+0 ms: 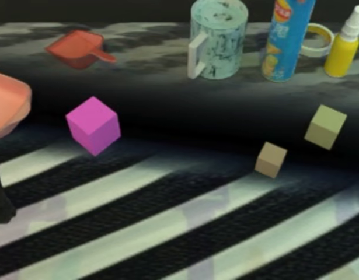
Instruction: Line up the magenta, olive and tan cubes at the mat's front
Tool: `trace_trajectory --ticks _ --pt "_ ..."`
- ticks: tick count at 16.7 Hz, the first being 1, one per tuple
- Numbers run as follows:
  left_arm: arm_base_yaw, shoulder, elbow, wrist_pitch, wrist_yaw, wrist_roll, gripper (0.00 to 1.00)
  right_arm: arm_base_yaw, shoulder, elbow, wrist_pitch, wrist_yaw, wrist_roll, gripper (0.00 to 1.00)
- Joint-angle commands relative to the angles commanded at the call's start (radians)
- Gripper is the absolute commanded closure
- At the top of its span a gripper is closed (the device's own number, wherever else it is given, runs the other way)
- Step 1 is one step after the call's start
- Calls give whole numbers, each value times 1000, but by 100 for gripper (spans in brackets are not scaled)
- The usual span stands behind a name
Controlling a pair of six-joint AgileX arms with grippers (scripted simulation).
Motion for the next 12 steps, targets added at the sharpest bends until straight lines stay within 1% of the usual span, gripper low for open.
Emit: trace_trajectory --ticks 3,6,9,12 --pt "0 0 0 0 0 0 0 3 10 10 -7 0 -4 0" --pt "0 0 0 0 0 0 0 30 103 101 -70 -2 -38 0" --pt "0 0 0 0 0 0 0 75 291 276 -186 -2 -100 0" --pt "0 0 0 0 0 0 0 132 572 504 -340 -1 -179 0"
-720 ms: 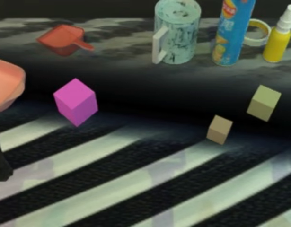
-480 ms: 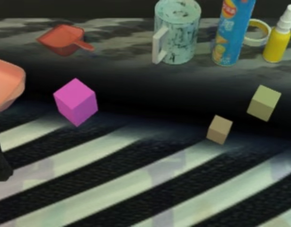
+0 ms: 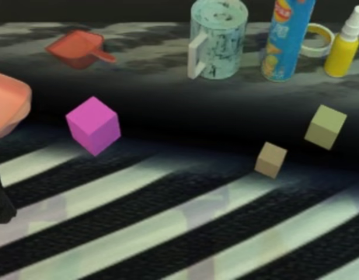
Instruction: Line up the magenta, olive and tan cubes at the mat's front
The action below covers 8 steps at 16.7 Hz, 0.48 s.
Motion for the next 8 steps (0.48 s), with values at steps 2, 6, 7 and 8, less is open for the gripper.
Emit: trace_trajectory --ticks 2,6,7,8 --pt "0 0 0 0 0 0 0 42 226 165 -114 1 -58 0" --pt "0 0 0 0 0 0 0 128 684 497 -350 1 -178 0" --pt "0 0 0 0 0 0 0 149 787 575 -406 1 -207 0" --pt "0 0 0 0 0 0 0 170 885 651 -461 1 -234 0"
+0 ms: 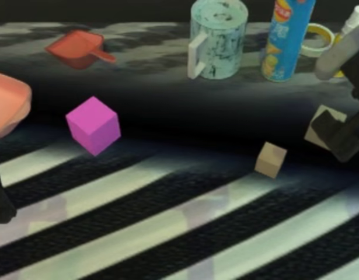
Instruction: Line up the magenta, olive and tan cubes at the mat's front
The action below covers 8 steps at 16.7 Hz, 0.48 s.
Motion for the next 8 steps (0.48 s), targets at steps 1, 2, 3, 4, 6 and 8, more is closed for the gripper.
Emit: trace_trajectory --ticks 1,2,3,4,6,8 --pt "0 0 0 0 0 0 0 20 91 73 -52 0 -27 0" --pt "0 0 0 0 0 0 0 38 177 144 -101 0 -52 0" --pt "0 0 0 0 0 0 0 56 258 212 -147 0 -76 0" --pt "0 0 0 0 0 0 0 72 334 276 -189 0 -99 0" --pt "0 0 0 0 0 0 0 101 471 390 -262 0 -138 0" --pt "0 0 0 0 0 0 0 123 577 479 -317 1 -169 0"
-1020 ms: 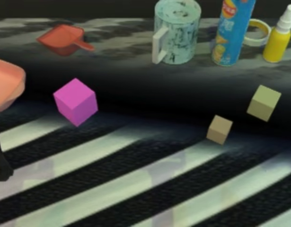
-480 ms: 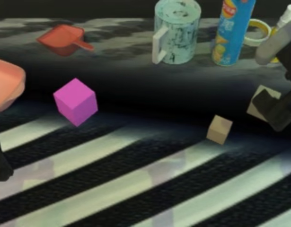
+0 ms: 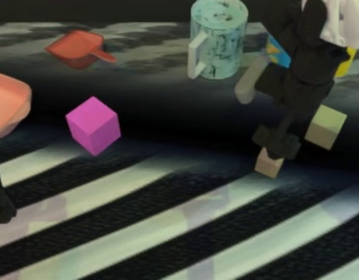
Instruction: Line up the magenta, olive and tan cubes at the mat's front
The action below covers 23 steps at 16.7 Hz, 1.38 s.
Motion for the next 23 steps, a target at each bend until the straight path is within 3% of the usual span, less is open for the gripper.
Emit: trace_trajectory --ticks 9,17,22,23 --pt "0 0 0 0 0 0 0 16 88 78 -44 1 -28 0" --pt "0 0 0 0 0 0 0 22 187 -92 230 2 -26 0" --pt "0 0 0 0 0 0 0 22 200 -111 256 2 -25 0" --pt "0 0 0 0 0 0 0 22 200 -111 256 2 -25 8"
